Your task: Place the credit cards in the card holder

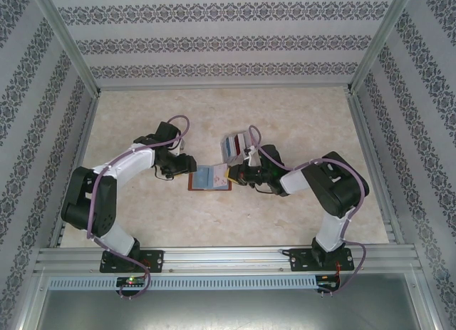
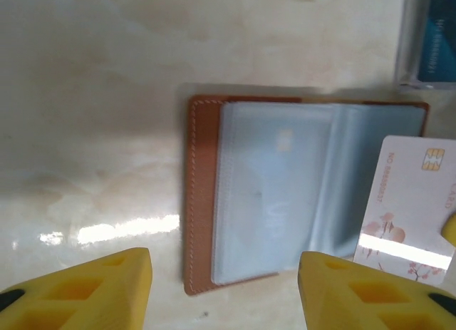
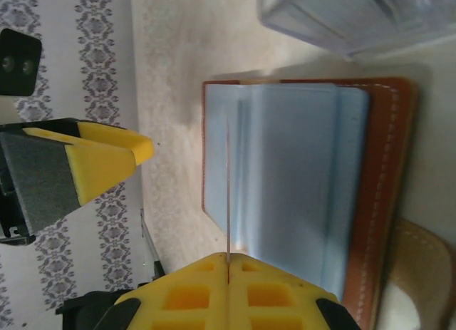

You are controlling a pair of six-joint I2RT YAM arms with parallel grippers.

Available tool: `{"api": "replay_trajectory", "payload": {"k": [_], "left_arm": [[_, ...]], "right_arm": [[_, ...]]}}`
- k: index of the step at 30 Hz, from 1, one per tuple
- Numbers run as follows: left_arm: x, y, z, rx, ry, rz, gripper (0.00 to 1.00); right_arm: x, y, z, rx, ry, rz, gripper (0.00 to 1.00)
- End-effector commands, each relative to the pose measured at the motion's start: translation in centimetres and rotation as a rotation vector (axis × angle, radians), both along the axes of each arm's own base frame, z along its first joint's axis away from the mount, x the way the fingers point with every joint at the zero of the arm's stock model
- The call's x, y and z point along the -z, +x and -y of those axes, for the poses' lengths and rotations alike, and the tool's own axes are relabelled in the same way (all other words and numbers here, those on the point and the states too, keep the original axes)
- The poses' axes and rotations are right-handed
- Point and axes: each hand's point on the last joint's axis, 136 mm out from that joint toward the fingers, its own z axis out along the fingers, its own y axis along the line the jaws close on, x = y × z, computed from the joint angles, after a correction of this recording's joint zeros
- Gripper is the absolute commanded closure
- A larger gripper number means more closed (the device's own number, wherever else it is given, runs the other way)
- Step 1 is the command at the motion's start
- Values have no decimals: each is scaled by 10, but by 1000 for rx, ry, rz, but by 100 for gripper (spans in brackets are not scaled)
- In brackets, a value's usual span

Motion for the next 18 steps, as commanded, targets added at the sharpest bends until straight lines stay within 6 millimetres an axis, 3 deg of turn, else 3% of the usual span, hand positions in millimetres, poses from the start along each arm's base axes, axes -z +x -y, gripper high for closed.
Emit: {"api": "replay_trajectory", "payload": {"k": [1,8,18], "left_arm": [[13,14,-7,-26,40,37,43],[38,16,-5,-36,48,-23,53],[43,12,-4,-43,33,-33,57]], "right_arm": [[-12,11,-12,-21,16,83,100],[-8,8,-21,-46,17,71,100],[-1,1,-19,6,-55,38,100]]}}
